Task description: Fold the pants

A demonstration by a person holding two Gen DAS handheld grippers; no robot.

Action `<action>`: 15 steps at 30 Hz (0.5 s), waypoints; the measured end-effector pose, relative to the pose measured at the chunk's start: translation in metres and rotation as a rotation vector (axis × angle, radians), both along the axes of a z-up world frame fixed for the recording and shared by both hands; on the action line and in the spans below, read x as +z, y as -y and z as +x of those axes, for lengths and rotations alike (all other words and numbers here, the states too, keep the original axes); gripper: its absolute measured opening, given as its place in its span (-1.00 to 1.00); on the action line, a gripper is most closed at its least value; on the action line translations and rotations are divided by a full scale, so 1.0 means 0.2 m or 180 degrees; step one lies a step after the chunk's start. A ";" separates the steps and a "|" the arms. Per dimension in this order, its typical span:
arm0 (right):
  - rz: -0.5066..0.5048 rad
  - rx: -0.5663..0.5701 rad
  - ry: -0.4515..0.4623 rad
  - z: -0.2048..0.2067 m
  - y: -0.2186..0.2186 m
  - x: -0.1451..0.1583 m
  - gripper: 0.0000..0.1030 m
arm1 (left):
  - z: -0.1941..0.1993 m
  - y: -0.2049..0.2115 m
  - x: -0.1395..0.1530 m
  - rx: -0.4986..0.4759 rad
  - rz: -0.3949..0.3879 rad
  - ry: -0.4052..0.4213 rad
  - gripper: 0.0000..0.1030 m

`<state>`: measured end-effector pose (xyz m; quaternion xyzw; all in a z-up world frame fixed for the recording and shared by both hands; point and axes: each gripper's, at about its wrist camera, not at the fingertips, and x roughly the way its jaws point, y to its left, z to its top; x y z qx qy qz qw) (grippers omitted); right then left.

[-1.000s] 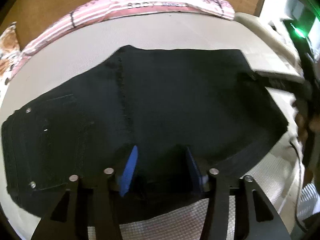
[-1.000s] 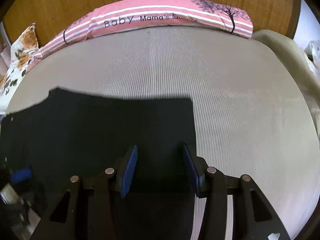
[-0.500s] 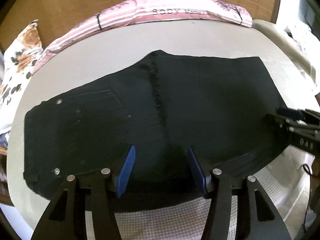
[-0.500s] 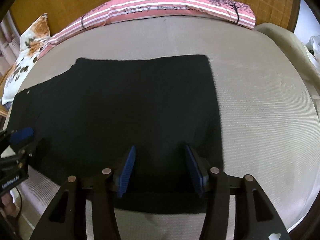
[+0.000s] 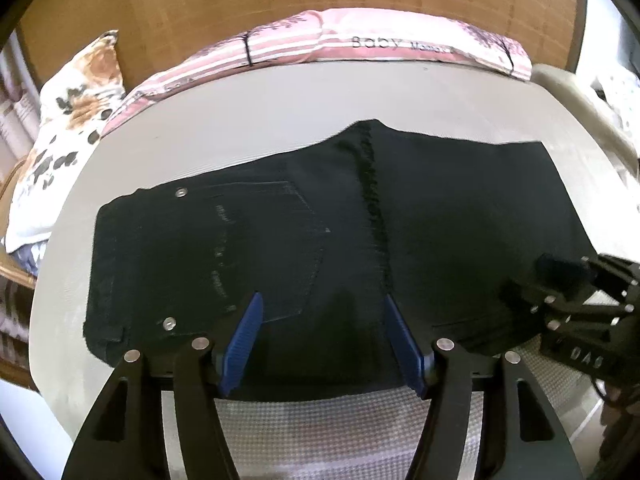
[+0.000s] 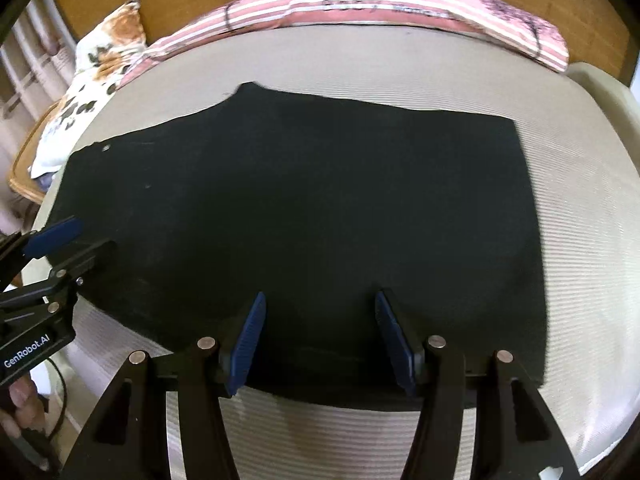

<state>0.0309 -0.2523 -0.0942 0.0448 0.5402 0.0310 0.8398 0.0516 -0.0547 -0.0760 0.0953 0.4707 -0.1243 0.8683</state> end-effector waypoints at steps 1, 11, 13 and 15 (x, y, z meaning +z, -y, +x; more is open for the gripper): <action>0.0014 0.0034 -0.0008 0.00 -0.03 0.00 0.08 | 0.00 -0.03 0.01 0.0035 -0.0040 -0.0004 0.25; 0.0216 0.0301 -0.0101 0.08 -0.23 0.00 0.09 | 0.04 -0.42 0.07 0.0503 -0.0783 -0.0183 0.27; 0.0311 0.0290 -0.0111 0.10 -0.23 0.01 0.13 | 0.03 -0.54 0.06 0.0653 -0.1065 -0.0275 0.27; 0.0376 0.0270 -0.0117 0.11 -0.23 0.02 0.15 | 0.02 -0.68 0.03 0.0870 -0.1417 -0.0390 0.26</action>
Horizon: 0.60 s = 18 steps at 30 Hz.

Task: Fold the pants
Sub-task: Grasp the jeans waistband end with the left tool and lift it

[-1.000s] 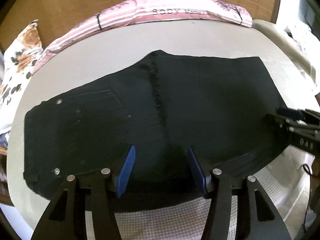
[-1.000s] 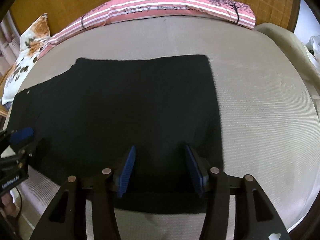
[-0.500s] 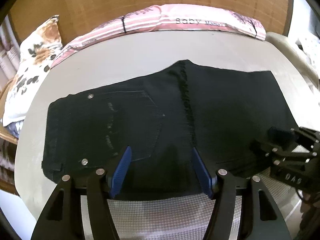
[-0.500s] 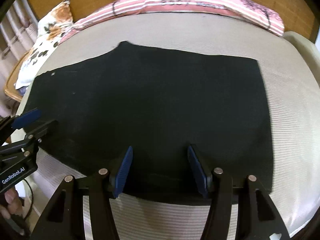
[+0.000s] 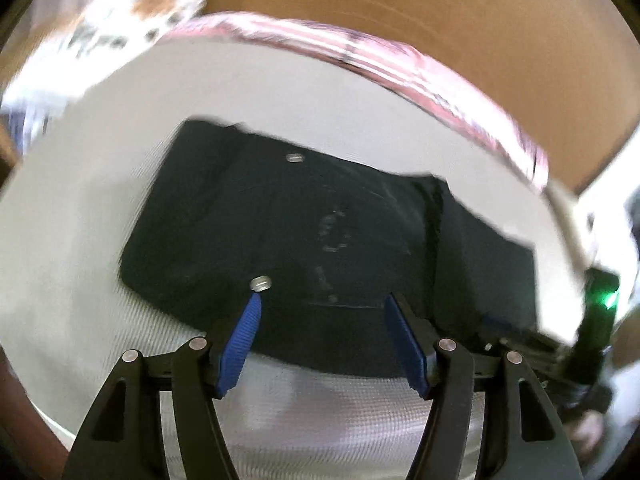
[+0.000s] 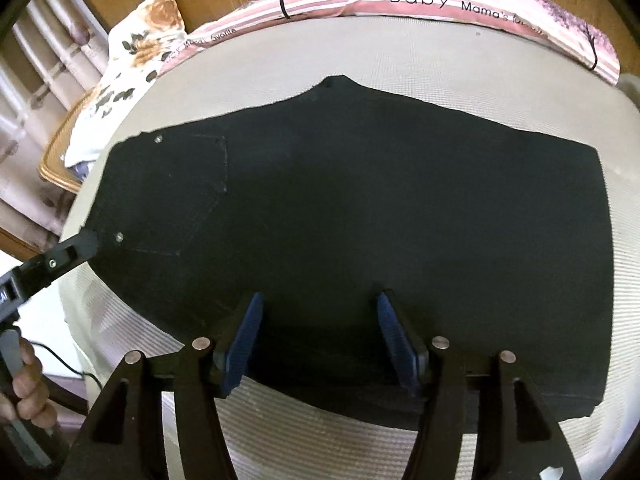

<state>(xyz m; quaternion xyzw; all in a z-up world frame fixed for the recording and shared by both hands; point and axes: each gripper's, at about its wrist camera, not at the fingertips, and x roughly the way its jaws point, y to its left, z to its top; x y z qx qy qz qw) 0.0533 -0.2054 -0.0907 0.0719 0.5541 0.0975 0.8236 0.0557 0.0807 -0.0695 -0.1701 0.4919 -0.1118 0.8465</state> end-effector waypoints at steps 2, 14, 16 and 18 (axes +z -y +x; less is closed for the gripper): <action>0.0069 -0.0011 -0.0019 0.01 0.00 0.01 0.15 | -0.02 -0.16 -0.04 0.0267 -0.0392 -0.0080 0.26; 0.0272 -0.0073 -0.0003 0.03 0.03 0.06 0.28 | -0.08 -0.49 -0.30 0.0929 -0.1529 -0.0440 0.26; 0.0267 -0.0076 -0.0005 0.03 0.02 0.07 0.28 | -0.07 -0.52 -0.34 0.0982 -0.1596 -0.0460 0.26; 0.0267 -0.0073 -0.0019 0.04 0.02 0.07 0.29 | -0.07 -0.53 -0.37 0.1033 -0.1577 -0.0493 0.27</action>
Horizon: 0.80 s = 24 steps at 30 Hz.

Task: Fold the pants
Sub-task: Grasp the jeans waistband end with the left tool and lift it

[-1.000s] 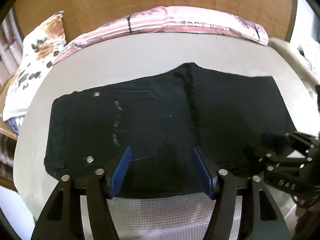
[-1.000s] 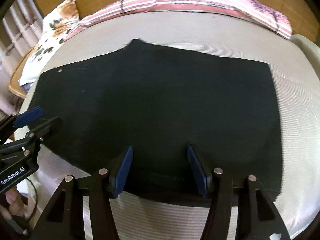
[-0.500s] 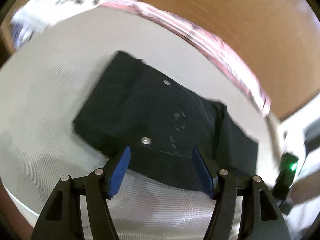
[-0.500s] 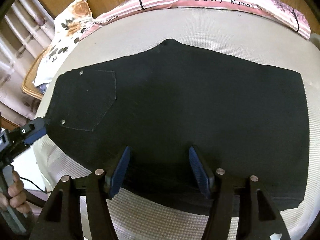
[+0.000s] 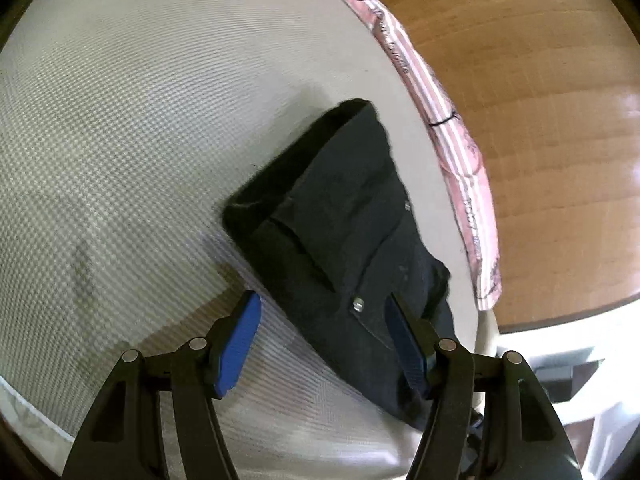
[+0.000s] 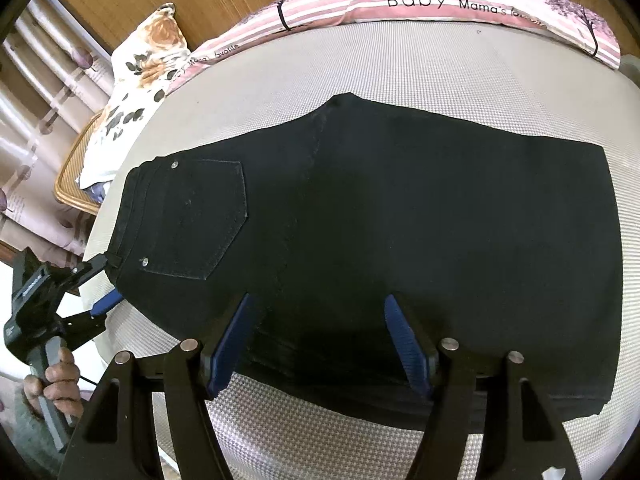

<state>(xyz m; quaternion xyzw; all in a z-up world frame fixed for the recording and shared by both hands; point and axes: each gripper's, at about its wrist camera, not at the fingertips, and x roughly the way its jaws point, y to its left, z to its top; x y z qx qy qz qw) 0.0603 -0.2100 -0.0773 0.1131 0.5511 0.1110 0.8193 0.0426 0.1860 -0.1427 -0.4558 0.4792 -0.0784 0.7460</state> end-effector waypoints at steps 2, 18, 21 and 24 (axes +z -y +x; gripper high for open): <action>-0.0010 -0.0006 -0.0006 0.00 0.00 0.00 0.29 | 0.01 -0.01 -0.03 0.0036 -0.0039 -0.0037 0.27; -0.0061 -0.0006 -0.0074 0.04 -0.05 -0.04 0.29 | 0.12 -0.06 -0.12 0.0204 -0.0111 0.0456 0.25; -0.0047 -0.0008 -0.0052 0.04 -0.05 -0.03 0.29 | 0.13 -0.05 -0.13 0.0211 0.0010 0.0411 -0.25; -0.0047 -0.0029 -0.0012 0.04 -0.04 -0.01 0.29 | 0.16 -0.05 -0.15 0.0232 -0.0066 0.0357 -0.43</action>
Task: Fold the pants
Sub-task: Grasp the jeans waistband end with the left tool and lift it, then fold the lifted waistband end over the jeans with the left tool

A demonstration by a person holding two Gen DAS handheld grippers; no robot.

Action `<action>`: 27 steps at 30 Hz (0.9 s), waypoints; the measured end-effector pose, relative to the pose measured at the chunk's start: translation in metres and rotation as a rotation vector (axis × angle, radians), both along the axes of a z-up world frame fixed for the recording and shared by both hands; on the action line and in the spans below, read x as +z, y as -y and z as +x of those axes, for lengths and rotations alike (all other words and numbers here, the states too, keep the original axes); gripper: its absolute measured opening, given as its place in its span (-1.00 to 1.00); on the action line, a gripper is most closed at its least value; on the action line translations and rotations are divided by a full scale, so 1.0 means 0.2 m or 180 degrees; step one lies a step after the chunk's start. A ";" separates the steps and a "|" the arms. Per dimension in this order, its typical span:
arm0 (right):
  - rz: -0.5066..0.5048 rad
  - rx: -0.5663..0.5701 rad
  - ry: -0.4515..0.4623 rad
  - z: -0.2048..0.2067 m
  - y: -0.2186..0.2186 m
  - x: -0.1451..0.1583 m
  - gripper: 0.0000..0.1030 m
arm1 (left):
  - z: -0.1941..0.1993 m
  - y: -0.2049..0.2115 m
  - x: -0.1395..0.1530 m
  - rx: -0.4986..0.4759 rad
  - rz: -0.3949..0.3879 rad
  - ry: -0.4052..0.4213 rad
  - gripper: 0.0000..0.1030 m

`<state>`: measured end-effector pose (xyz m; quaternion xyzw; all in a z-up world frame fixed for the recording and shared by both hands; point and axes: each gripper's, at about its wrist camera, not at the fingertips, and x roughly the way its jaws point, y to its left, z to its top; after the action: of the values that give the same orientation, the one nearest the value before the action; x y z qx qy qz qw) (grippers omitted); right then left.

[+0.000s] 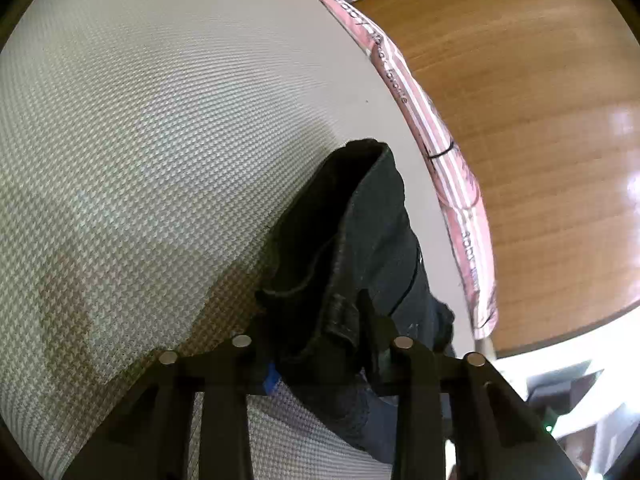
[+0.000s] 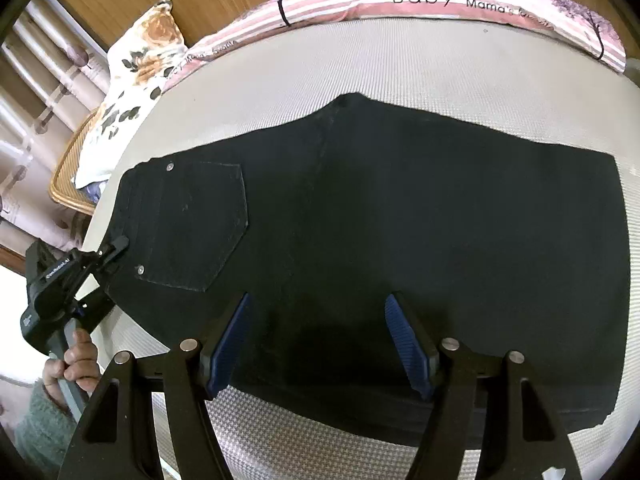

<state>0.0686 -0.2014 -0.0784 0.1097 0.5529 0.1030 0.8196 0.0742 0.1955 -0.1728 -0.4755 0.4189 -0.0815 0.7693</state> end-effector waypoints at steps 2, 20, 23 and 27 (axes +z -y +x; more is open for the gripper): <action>0.0014 -0.0038 0.0023 0.00 0.02 0.01 0.29 | 0.00 0.03 0.05 -0.0036 0.0169 0.0049 -0.50; 0.0265 -0.0733 0.0404 -0.11 0.52 0.23 0.29 | 0.14 0.96 0.85 -0.1483 0.0744 0.1215 -0.55; 0.0283 -0.0888 0.0465 -0.15 0.65 0.27 0.29 | 0.15 1.19 0.88 -0.1802 0.0718 0.1250 -0.55; 0.0282 -0.1076 0.0518 -0.20 0.80 0.29 0.30 | 0.14 1.50 0.86 -0.2250 0.0832 0.1242 -0.55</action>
<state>0.0282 -0.3615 -0.0196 0.2282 0.4534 -0.0033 0.8616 0.1019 -0.1054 -0.0008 -0.1767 0.4095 -0.3750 0.8127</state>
